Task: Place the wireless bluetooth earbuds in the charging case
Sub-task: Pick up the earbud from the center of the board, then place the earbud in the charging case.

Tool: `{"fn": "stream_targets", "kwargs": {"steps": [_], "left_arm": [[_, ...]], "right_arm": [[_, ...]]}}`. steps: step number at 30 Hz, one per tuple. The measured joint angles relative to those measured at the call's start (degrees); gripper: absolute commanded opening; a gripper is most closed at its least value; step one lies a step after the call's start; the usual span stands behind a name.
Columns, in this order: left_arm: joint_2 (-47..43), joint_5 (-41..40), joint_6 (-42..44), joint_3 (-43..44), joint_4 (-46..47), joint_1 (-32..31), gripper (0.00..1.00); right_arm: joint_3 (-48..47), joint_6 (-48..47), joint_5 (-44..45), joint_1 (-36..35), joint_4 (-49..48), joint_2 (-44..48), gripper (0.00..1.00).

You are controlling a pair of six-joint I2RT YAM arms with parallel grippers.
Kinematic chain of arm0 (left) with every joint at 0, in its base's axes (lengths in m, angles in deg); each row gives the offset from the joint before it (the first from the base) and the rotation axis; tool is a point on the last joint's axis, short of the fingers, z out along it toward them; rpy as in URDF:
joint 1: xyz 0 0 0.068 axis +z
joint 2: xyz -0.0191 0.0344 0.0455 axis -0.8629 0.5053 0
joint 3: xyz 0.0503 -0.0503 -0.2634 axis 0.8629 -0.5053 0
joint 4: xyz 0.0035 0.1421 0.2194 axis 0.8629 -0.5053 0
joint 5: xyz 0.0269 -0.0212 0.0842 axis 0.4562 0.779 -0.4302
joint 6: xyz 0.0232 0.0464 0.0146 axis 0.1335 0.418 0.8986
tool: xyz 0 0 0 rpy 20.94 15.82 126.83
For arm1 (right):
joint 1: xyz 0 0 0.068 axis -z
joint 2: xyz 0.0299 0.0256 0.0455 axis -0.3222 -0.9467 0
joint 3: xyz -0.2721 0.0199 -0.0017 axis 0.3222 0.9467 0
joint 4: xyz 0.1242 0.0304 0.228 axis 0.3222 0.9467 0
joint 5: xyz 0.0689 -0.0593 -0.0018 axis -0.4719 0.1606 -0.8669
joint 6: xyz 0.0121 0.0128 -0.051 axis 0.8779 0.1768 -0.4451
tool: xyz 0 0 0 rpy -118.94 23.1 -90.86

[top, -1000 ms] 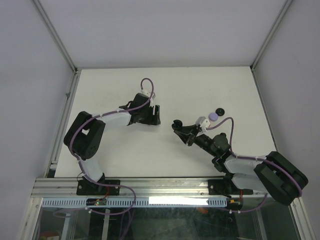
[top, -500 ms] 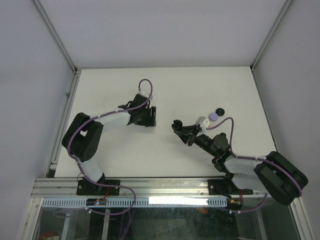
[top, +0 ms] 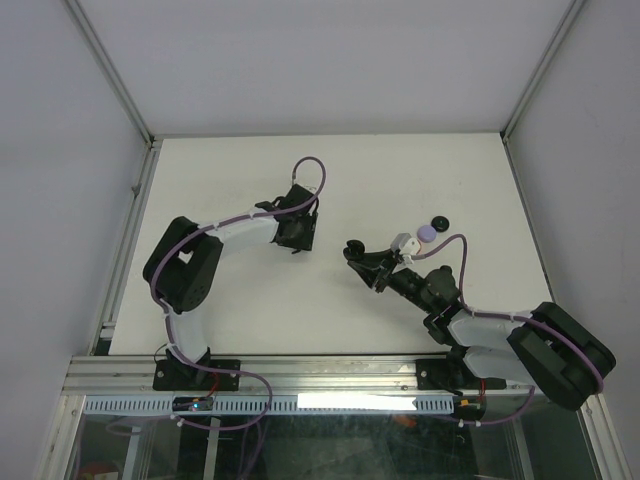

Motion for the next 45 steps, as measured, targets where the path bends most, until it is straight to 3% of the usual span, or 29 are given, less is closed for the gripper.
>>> {"fn": "stream_targets", "kwargs": {"steps": [7,16,28,35,45], "left_arm": [[1.38,-3.48,0.50,1.62,-2.47,-1.25,0.36],[2.45,-5.05,0.92,3.37,-5.03,-1.86,0.20],[2.12,-5.53,0.83,4.26,-7.19,-2.12,0.14],[-6.78,-4.76,0.46,1.97,-6.88,-2.80,0.14],[-25.16,2.71,-0.74,-5.49,2.99,-2.80,0.14]], "right_arm": [[0.00,0.00,0.00,0.00,0.00,0.00,0.00],[0.00,0.20,-0.02,0.00,0.00,0.00,0.00],[0.00,0.22,-0.11,0.00,0.00,0.00,0.00],[-0.13,0.20,-1.46,0.00,0.81,0.35,0.00],[-1.79,0.17,-3.56,0.00,1.16,0.37,0.00]]}}
